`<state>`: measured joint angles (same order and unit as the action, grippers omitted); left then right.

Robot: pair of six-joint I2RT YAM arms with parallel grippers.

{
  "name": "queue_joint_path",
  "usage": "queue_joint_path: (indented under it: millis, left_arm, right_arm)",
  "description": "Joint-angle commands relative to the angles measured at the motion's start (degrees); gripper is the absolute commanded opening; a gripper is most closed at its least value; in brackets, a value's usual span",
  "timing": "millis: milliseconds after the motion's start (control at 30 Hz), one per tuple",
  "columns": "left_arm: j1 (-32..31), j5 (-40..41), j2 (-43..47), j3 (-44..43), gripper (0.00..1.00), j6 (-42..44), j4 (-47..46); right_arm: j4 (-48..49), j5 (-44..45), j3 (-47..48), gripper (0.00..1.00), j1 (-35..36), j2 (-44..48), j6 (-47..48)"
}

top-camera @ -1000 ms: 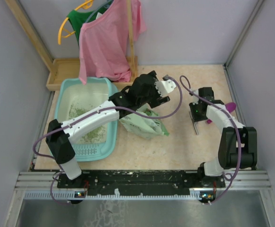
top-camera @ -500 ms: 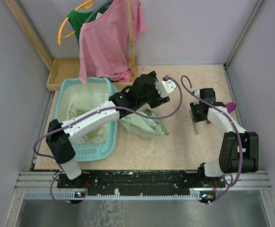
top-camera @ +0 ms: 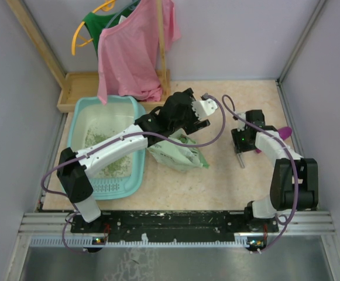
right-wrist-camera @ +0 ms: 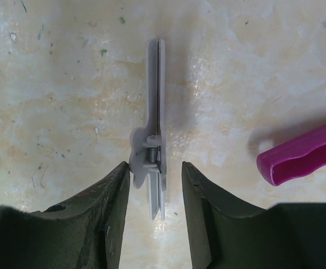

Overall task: Fill the litter box with clean litter
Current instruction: Pick up the clamp at the center of the board.

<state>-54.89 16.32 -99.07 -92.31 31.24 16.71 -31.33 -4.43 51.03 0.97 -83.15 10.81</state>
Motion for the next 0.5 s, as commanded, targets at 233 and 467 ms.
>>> queue_joint_path:
  millis: [233, 467]
  left_arm:
    - [-0.2, 0.0, 0.2, -0.4, 0.99, -0.5, 0.0]
    - [-0.2, -0.3, -0.2, -0.9, 0.99, -0.4, 0.1]
  right_arm:
    - [0.8, 1.7, 1.9, 0.07, -0.3, 0.0, 0.5]
    - [2.5, 3.5, 0.8, 0.00, -0.3, 3.4, -0.1]
